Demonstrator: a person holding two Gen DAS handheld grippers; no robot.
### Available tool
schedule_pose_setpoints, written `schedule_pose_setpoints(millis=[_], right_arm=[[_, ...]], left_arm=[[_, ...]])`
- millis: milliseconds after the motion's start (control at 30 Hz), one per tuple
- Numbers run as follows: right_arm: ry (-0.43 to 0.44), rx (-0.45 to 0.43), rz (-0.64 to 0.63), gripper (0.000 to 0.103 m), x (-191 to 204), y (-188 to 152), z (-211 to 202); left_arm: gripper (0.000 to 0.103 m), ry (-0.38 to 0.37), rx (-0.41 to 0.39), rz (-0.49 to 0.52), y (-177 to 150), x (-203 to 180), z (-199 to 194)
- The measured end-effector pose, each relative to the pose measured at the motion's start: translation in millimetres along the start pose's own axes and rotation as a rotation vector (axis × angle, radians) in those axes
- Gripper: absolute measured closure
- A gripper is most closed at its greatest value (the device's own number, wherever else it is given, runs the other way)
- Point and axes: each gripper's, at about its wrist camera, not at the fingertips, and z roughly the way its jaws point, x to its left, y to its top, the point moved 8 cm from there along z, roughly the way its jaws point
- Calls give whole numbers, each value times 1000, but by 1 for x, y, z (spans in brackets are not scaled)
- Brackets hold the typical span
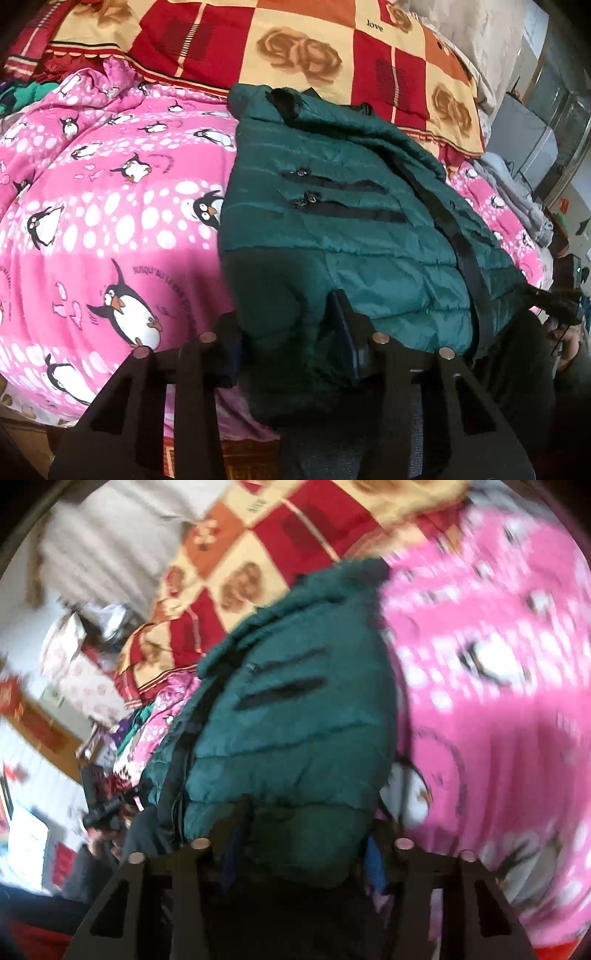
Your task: Fold large clothes
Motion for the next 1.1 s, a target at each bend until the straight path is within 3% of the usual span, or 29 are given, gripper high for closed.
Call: schedule_pose_setpoints(millis=[100, 167, 267, 400, 533, 900, 1000, 1100], right_arm=[[-19, 21, -1, 57, -6, 1, 13], [-24, 30, 8, 57, -11, 0, 23], [-25, 14, -6, 57, -11, 5, 26], [-64, 44, -48, 59, -15, 2, 27], [-82, 71, -44, 59, -16, 2, 29], [-164, 87, -46, 59, -13, 3, 33], [-185, 92, -51, 57, -11, 3, 34], [-198, 98, -69, 56, -9, 3, 35]], left_arm=[[59, -3, 32, -15, -4, 5, 11], [42, -29, 54, -49, -7, 7, 18], [31, -55, 79, -40, -7, 0, 25], [30, -55, 93, -37, -7, -3, 27], [22, -59, 101, -58, -9, -3, 30], [21, 55, 113, -107, -8, -8, 27], [21, 121, 100, -82, -10, -11, 27], [20, 142, 100, -87, -11, -8, 29]])
